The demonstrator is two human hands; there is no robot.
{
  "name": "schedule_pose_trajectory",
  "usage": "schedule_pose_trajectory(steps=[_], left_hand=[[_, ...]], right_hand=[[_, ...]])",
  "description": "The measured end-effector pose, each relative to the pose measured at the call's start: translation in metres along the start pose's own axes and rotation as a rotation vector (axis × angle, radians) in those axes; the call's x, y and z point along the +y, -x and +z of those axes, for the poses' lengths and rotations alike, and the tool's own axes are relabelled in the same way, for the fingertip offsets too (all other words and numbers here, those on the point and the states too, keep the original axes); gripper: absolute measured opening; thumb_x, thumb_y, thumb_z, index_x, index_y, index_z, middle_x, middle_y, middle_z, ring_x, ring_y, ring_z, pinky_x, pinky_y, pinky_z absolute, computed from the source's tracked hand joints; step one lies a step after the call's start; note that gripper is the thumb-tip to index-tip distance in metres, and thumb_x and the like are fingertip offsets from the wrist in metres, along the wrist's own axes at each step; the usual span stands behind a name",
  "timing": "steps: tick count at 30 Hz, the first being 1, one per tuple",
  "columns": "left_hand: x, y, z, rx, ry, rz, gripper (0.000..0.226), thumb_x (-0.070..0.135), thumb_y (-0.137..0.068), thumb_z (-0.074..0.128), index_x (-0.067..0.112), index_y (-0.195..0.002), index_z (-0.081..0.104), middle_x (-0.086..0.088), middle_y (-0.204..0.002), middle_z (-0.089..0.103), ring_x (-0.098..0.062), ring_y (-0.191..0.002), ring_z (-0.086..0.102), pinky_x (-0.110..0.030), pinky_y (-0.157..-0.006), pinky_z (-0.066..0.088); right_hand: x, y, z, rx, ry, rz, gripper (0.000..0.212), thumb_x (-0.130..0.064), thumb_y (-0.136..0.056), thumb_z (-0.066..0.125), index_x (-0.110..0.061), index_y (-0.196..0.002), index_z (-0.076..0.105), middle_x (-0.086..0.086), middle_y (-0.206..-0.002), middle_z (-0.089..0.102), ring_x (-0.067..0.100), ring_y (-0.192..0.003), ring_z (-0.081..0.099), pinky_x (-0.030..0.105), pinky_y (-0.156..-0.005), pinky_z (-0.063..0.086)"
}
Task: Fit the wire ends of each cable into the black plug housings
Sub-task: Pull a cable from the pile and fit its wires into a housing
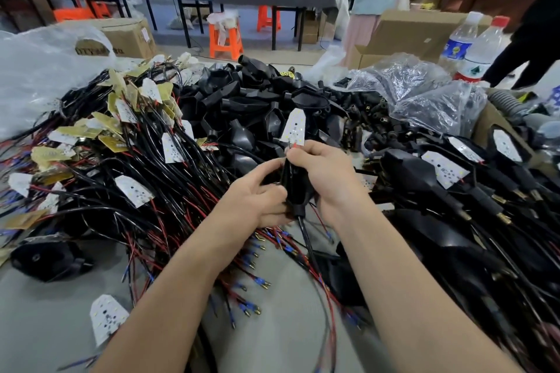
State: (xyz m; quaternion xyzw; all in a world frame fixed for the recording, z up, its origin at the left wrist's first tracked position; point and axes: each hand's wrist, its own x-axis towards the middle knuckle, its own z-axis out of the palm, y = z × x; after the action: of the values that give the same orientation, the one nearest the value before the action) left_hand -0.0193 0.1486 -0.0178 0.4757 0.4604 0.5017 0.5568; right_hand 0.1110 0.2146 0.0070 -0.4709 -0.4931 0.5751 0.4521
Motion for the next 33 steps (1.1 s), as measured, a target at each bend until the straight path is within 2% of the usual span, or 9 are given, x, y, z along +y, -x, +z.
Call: schedule_pose_trajectory(steps=[5, 10, 15, 20, 24, 26, 28, 30, 33], left_hand=[[-0.007, -0.003, -0.001, 0.041, -0.084, -0.019, 0.057, -0.002, -0.100, 0.057, 0.027, -0.148, 0.049, 0.012, -0.064, 0.058, -0.004, -0.065, 0.063, -0.033, -0.085, 0.062], [-0.006, -0.003, 0.001, -0.028, -0.095, -0.022, 0.059, 0.002, -0.102, 0.057, 0.036, -0.149, 0.043, 0.006, -0.100, 0.077, -0.010, -0.096, 0.073, -0.028, -0.095, 0.057], [-0.009, -0.001, 0.004, -0.115, -0.028, -0.030, 0.060, 0.000, -0.097, 0.059, 0.037, -0.143, 0.045, -0.005, -0.109, 0.075, -0.020, -0.094, 0.070, -0.026, -0.080, 0.058], [-0.011, -0.005, 0.000, -0.064, 0.074, 0.001, 0.052, -0.005, -0.100, 0.056, 0.028, -0.140, 0.052, -0.008, -0.112, 0.078, -0.020, -0.097, 0.075, -0.027, -0.076, 0.060], [-0.011, -0.005, 0.003, 0.236, 0.088, 0.012, 0.039, -0.006, -0.091, 0.070, 0.014, -0.125, 0.068, -0.011, -0.097, 0.081, -0.023, -0.083, 0.078, -0.029, -0.064, 0.061], [-0.014, -0.006, 0.001, 0.517, -0.114, 0.053, 0.036, -0.001, -0.083, 0.075, 0.020, -0.112, 0.076, -0.001, -0.083, 0.081, -0.019, -0.077, 0.078, -0.036, -0.069, 0.064], [-0.016, -0.003, 0.004, 0.713, -0.397, 0.157, 0.031, 0.011, -0.078, 0.076, 0.030, -0.103, 0.079, 0.017, -0.075, 0.077, -0.002, -0.071, 0.074, -0.025, -0.072, 0.062], [-0.016, 0.003, 0.014, 0.758, -0.494, 0.296, 0.030, 0.016, -0.078, 0.076, 0.030, -0.104, 0.080, 0.029, -0.076, 0.072, 0.008, -0.068, 0.070, -0.008, -0.068, 0.053], [-0.015, 0.007, 0.017, 0.809, -0.494, 0.363, 0.033, 0.021, -0.080, 0.072, 0.031, -0.111, 0.075, 0.032, -0.081, 0.072, 0.008, -0.070, 0.069, -0.005, -0.072, 0.048]], right_hand=[[0.009, 0.006, -0.002, -0.028, -0.002, -0.017, 0.013, -0.005, -0.095, 0.065, -0.013, -0.088, 0.074, 0.008, -0.090, 0.071, 0.022, -0.087, 0.065, 0.050, -0.093, 0.056], [0.007, 0.008, -0.003, -0.025, -0.187, 0.009, 0.018, -0.013, -0.100, 0.061, -0.010, -0.087, 0.073, 0.009, -0.093, 0.071, 0.026, -0.088, 0.062, 0.054, -0.092, 0.055], [0.009, 0.008, -0.003, -0.022, -0.314, 0.082, 0.017, -0.009, -0.103, 0.055, -0.002, -0.096, 0.070, 0.014, -0.096, 0.070, 0.027, -0.087, 0.062, 0.050, -0.091, 0.053], [0.003, 0.011, -0.010, -0.052, -0.468, 0.203, 0.031, -0.021, -0.104, 0.054, 0.001, -0.119, 0.069, 0.003, -0.088, 0.073, 0.014, -0.070, 0.063, 0.028, -0.058, 0.055], [0.002, 0.011, -0.019, -0.054, -0.490, 0.159, 0.019, -0.020, -0.101, 0.057, -0.006, -0.103, 0.071, 0.007, -0.100, 0.073, 0.018, -0.082, 0.059, 0.030, -0.072, 0.049], [0.002, 0.014, -0.020, -0.075, -0.369, 0.054, 0.014, -0.011, -0.096, 0.060, -0.011, -0.086, 0.069, 0.007, -0.090, 0.068, 0.017, -0.078, 0.057, 0.027, -0.068, 0.045], [0.004, 0.019, -0.018, -0.115, -0.180, -0.057, 0.021, -0.004, -0.089, 0.064, -0.013, -0.071, 0.069, 0.005, -0.075, 0.063, 0.013, -0.070, 0.057, 0.025, -0.063, 0.048], [0.011, 0.023, -0.014, -0.114, -0.002, -0.097, 0.021, -0.005, -0.083, 0.068, -0.013, -0.064, 0.069, 0.007, -0.070, 0.060, 0.015, -0.069, 0.056, 0.034, -0.068, 0.054], [0.021, 0.025, -0.010, -0.031, 0.263, -0.155, 0.014, -0.022, -0.075, 0.072, -0.015, -0.064, 0.072, 0.005, -0.065, 0.062, 0.018, -0.068, 0.055, 0.050, -0.076, 0.056]])
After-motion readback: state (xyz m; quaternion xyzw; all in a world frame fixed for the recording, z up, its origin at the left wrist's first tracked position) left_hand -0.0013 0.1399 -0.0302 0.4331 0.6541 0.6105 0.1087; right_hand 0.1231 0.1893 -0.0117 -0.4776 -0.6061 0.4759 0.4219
